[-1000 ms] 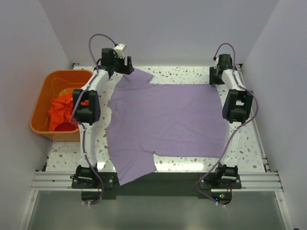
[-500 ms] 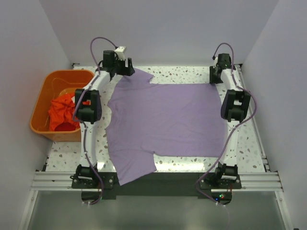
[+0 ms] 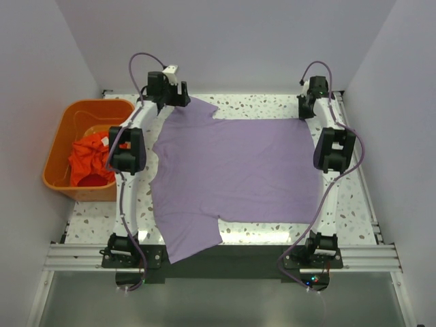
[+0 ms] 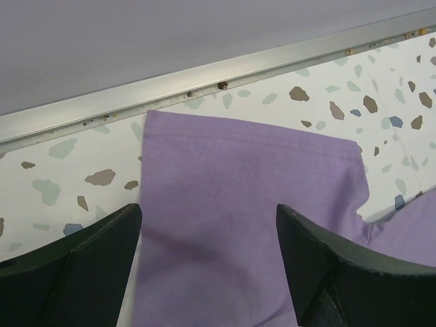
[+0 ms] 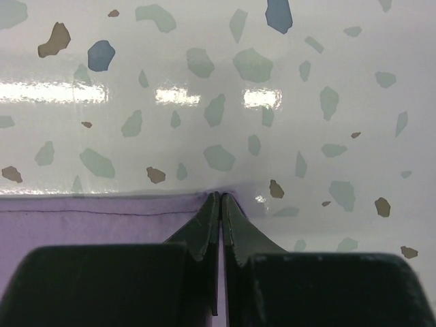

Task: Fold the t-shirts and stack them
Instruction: Flatten the tshirt out

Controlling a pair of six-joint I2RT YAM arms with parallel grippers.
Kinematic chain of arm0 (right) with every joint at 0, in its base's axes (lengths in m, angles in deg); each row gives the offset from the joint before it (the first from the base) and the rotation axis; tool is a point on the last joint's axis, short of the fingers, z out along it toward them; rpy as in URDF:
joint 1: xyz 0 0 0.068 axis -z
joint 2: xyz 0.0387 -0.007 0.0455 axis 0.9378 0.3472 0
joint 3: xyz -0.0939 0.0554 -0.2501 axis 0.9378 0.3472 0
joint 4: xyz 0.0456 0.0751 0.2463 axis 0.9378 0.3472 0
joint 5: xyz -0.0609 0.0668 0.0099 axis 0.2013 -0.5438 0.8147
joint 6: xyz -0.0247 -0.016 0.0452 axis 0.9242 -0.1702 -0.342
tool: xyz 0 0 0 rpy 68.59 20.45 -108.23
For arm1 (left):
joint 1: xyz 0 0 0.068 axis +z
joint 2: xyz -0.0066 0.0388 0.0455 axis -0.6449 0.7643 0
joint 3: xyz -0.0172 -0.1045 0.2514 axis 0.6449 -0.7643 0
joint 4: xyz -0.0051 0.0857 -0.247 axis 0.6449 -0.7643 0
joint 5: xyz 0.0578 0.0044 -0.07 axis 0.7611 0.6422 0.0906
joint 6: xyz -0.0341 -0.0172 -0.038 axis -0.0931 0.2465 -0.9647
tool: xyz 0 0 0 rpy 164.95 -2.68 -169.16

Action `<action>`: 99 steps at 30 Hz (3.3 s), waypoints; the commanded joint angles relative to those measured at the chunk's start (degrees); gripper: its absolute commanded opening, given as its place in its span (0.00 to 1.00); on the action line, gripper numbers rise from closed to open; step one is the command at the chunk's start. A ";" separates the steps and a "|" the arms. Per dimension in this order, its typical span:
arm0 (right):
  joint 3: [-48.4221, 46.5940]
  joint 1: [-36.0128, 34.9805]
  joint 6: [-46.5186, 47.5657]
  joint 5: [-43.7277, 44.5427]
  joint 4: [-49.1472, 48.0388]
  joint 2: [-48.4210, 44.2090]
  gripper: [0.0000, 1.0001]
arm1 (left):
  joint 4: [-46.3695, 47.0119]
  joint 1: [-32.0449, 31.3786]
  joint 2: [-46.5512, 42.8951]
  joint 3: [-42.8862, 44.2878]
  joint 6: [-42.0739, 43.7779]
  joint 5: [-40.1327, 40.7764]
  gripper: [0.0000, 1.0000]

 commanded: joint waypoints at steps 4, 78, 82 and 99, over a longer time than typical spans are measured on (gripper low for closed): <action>6.42 -0.07 1.08 -1.69 -3.34 -5.56 0.00 | 2.29 0.57 2.99 4.37 0.53 4.41 0.83; 3.61 -0.16 -2.00 -0.81 0.53 -1.60 0.00 | 0.26 0.66 10.19 10.70 3.35 6.71 0.73; 3.62 -0.16 -1.91 -0.89 0.26 -2.04 0.00 | 1.58 0.66 11.60 11.50 1.16 3.72 0.64; 8.98 0.10 -1.21 -3.62 -8.35 -9.69 0.00 | 17.31 1.80 -0.25 0.44 -0.61 -6.55 0.00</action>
